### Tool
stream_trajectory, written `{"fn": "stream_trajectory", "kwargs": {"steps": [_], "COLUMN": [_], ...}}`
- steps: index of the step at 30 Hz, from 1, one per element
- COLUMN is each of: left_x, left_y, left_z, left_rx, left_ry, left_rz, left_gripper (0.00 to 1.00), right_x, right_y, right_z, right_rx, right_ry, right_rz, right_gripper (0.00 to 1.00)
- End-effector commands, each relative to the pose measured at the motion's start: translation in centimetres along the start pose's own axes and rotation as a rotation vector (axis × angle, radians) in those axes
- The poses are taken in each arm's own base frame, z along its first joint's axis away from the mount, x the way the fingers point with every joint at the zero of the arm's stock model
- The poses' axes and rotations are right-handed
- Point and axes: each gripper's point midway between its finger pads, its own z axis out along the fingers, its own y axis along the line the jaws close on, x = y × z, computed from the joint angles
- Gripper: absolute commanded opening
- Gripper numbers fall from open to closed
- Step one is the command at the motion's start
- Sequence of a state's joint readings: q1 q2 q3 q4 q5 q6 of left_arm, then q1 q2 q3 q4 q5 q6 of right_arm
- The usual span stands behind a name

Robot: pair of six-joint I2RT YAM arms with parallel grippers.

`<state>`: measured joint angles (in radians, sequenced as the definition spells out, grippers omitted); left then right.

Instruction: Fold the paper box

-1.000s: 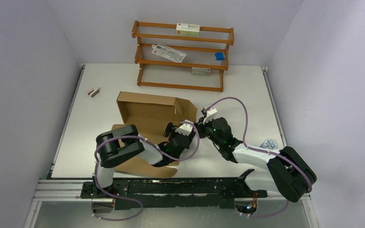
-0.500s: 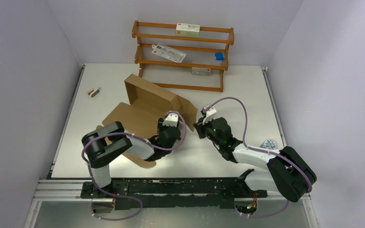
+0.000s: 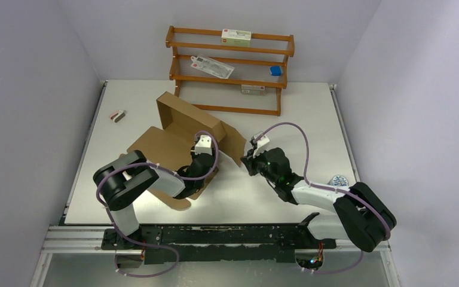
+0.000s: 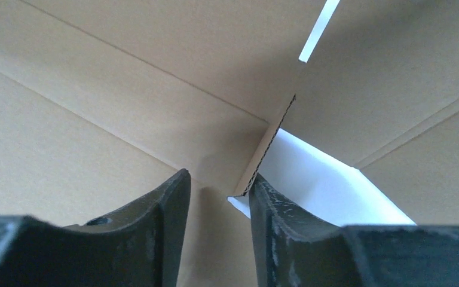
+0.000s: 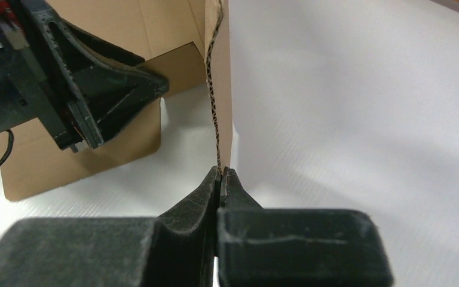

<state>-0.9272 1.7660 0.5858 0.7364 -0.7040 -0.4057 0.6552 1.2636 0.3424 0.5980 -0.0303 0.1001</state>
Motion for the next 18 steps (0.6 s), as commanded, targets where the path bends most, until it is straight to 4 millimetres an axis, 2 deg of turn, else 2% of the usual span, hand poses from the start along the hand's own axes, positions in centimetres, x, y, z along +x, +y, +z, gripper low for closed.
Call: {"fn": "stream_trajectory", "kwargs": {"steps": [1, 6, 13, 18], "left_x": [0.7, 1.3, 1.0, 0.8], "left_y": [-1.0, -1.4, -1.1, -0.5], "left_z": [0.0, 0.0, 0.0, 0.1], "left_rx": [0.094, 0.125, 0.150, 0.184], "left_ry": [0.039, 0.055, 0.053, 0.066], "left_rz": [-0.082, -0.107, -0.123, -0.128], "left_gripper": [0.41, 0.29, 0.15, 0.05], "right_x": [-1.4, -1.6, -2.2, -2.8], "right_y": [1.4, 2.5, 5.3, 6.1], "right_z": [0.5, 0.2, -0.4, -0.6], "right_rx": [-0.059, -0.085, -0.230, -0.278], "right_ry": [-0.041, -0.060, -0.102, -0.101], "right_rz": [0.009, 0.013, -0.015, -0.058], "right_gripper": [0.01, 0.06, 0.12, 0.22]}}
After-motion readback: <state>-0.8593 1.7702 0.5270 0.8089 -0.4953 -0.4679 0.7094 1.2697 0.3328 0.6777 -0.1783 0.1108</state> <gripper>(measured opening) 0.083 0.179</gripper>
